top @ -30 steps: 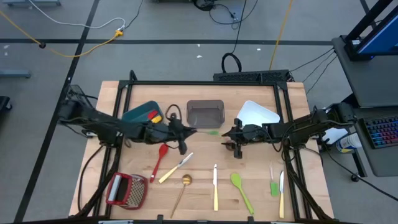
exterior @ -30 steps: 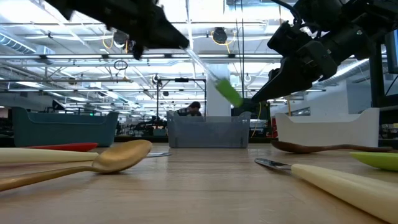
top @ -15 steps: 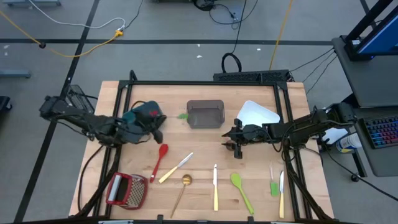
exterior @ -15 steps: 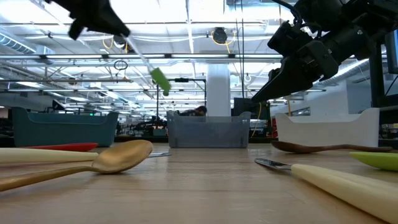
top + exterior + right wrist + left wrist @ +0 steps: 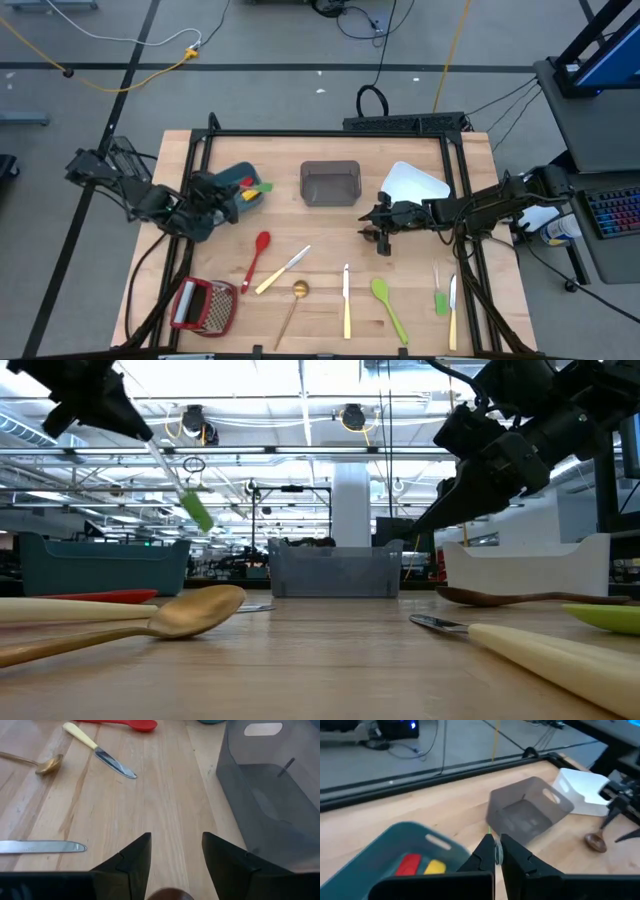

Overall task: Pick & Place Kitchen Items
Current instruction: Put the left green spatula into the blue bin

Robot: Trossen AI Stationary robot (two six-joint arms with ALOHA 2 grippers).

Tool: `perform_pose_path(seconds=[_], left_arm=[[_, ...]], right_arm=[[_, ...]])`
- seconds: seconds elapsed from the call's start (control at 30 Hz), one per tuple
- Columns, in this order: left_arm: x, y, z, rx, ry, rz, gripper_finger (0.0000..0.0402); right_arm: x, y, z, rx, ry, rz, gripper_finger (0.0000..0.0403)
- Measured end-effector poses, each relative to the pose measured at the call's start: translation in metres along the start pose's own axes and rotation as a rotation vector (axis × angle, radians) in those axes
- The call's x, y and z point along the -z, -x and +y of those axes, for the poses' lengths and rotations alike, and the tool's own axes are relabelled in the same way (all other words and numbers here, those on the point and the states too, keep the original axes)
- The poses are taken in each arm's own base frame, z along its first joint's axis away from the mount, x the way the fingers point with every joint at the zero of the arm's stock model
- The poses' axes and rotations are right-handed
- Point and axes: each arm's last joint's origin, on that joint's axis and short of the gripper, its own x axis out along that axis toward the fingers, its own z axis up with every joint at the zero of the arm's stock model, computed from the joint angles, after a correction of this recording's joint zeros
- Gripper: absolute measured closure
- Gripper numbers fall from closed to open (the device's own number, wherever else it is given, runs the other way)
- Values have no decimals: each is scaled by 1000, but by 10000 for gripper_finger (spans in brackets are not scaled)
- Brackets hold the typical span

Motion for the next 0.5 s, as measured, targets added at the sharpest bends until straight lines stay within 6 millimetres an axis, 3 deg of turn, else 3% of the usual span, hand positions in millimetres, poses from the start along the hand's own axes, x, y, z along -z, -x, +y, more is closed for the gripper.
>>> perform_pose_path(seconds=[0.5], left_arm=[[-4,15,47,-89,59,79,398]], right_arm=[[-4,0,0,-4,-24,-44,236]])
